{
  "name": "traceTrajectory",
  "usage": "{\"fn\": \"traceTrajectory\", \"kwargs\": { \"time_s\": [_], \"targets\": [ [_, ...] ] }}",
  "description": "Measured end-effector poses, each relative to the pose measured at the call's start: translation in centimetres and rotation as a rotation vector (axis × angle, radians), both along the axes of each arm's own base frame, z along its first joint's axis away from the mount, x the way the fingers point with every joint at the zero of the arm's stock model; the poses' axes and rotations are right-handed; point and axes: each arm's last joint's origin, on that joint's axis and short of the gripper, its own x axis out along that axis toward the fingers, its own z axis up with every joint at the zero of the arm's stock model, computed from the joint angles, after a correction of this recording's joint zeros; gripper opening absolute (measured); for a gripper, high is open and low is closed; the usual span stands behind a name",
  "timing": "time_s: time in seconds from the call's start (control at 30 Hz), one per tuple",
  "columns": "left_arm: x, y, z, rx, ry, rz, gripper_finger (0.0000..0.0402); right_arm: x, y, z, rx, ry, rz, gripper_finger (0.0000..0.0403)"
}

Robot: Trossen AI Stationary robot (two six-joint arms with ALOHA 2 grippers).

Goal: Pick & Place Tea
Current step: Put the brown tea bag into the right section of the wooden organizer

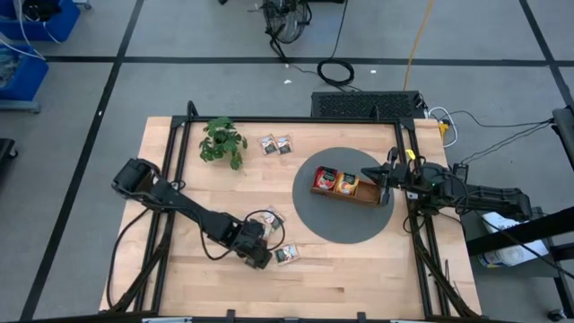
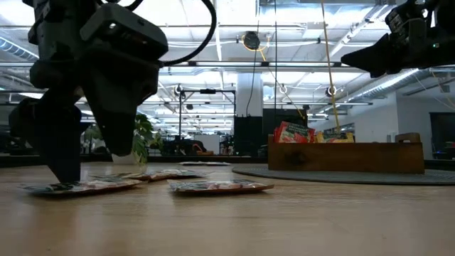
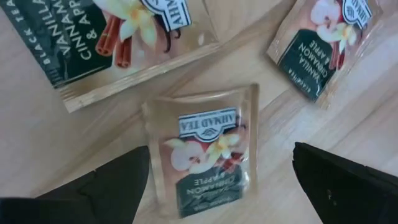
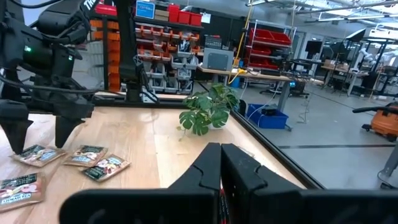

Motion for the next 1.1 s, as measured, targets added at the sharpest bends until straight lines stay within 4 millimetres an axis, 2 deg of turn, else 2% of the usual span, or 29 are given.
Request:
{"fn": "traceTrajectory", "kwargs": {
  "time_s": [0.2, 0.57, 0.7, 0.97, 1.1],
  "targets": [
    [0.0, 0.0, -1.3, 0.016, 0.061, -0.015, 0.0392, 0.0, 0.0, 0.0, 0.000, 0.000, 0.000, 0.0000],
    [-0.4, -0.8, -1.5, 0.111, 0.023, -0.183, 0.0383, 0.0, 0.0, 0.0, 0.000, 0.000, 0.000, 0.0000],
    [-0.4, -0.7, -1.6, 0.148, 0.018, -0.181, 0.0332, 0.0, 0.0, 0.0, -0.001, 0.001, -0.001, 0.0000],
    [-0.4, -0.3, -1.9, 0.248, -0.005, -0.217, 0.0183, 0.0, 0.0, 0.0, -0.002, 0.001, -0.002, 0.0000],
    [-0.2, -0.2, -2.0, 0.295, -0.033, -0.284, 0.0141, 0.0, 0.0, 0.0, -0.002, 0.001, -0.003, 0.0000]
  ]
}}
